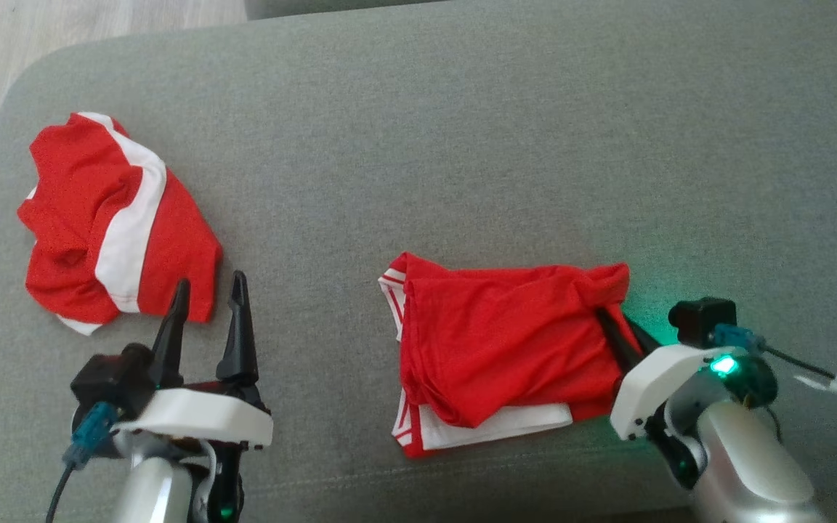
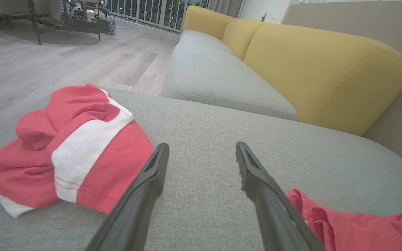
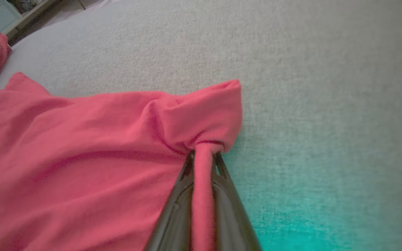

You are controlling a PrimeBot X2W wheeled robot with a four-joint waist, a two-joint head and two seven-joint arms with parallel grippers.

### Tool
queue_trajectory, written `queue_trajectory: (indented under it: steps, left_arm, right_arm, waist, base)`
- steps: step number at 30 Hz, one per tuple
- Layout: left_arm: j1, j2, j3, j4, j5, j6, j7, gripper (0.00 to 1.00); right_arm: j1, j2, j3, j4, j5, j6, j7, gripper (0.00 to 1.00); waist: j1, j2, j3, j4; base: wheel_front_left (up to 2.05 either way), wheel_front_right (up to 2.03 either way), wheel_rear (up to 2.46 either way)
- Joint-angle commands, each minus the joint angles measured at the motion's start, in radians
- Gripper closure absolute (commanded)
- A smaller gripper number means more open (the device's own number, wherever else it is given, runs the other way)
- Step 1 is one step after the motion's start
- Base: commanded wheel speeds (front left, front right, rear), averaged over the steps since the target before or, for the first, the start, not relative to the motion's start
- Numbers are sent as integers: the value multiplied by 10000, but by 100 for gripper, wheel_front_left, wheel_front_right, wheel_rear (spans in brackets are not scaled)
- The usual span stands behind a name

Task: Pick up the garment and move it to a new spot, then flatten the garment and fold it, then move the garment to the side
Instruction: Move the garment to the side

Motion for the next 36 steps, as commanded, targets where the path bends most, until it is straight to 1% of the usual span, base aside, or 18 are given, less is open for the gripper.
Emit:
queue_trajectory:
  steps: [1, 4, 5, 8, 10, 13, 18, 25, 28, 31, 32, 33, 36]
  left_arm:
    - [-409, 52, 310, -303, 70, -48, -120, 0]
    - [-376, 52, 317, -330, 57, -38, -120, 0]
    - [-376, 52, 317, -330, 57, -38, -120, 0]
    - [-393, 52, 266, -382, 54, -56, -120, 0]
    - [-419, 52, 221, -409, 101, -84, -120, 0]
    - [-491, 52, 187, -481, 228, -125, -120, 0]
    - [-928, 52, 2, -657, 444, -260, -120, 0]
    - [-2235, 52, -677, -706, 1144, -677, -120, 0]
    - [-2800, 52, -938, -594, 1172, -866, -120, 0]
    - [-3314, 53, -1140, -517, 1285, -985, -120, 0]
    - [-3453, 53, -1191, -515, 1284, -1006, -120, 0]
    - [-3699, 53, -1338, -508, 1336, -1051, -120, 0]
    - [-4004, 53, -1553, -503, 1420, -1106, -120, 0]
  right_arm:
    - [-518, -247, 282, -191, -415, -4, -273, 100]
    - [-756, -524, 317, -247, -875, -4, -492, 100]
    - [-756, -524, 317, -247, -875, -4, -492, 100]
    - [-1030, -989, 442, -327, -1494, -4, -623, 100]
    - [-1233, -1264, 476, -372, -1855, -4, -676, 100]
    - [-1574, -1523, 526, -477, -2062, -4, -717, 100]
    - [-2197, -2029, 711, -426, -2210, -4, -706, 100]
    - [-3354, -2659, 582, -278, -2109, -4, -736, 100]
    - [-3856, -2882, 383, -120, -2144, -4, -770, 100]
    - [-4387, -3000, -56, 97, -2148, -4, -885, 100]
    - [-4564, -3033, -248, 184, -2180, -4, -927, 100]
    - [-4890, -3098, -659, 379, -2313, -4, -999, 100]
    - [-5292, -3167, -1295, 647, -2704, -4, -1087, 100]
  waist:
    - [0, 0, -73, -12]
    - [0, 0, -156, -103]
    - [0, 0, -156, -103]
    - [0, 0, -145, -268]
    - [0, 0, -99, -438]
    - [0, 0, 62, -824]
    - [0, 0, 652, -1560]
    - [0, 0, 1895, -2470]
    - [0, 0, 2397, -2778]
    - [0, 0, 2812, -3028]
    - [0, 0, 2936, -3094]
    - [0, 0, 3166, -3183]
    - [0, 0, 3482, -3253]
  base:
    - [0, 0, 0]
    - [0, 0, 0]
    - [0, 0, 0]
    - [0, 0, 0]
    - [0, 0, 0]
    - [0, 0, 0]
    - [0, 0, 0]
    - [0, 0, 0]
    - [0, 0, 0]
    - [0, 0, 0]
    - [0, 0, 0]
    - [0, 0, 0]
    - [0, 0, 0]
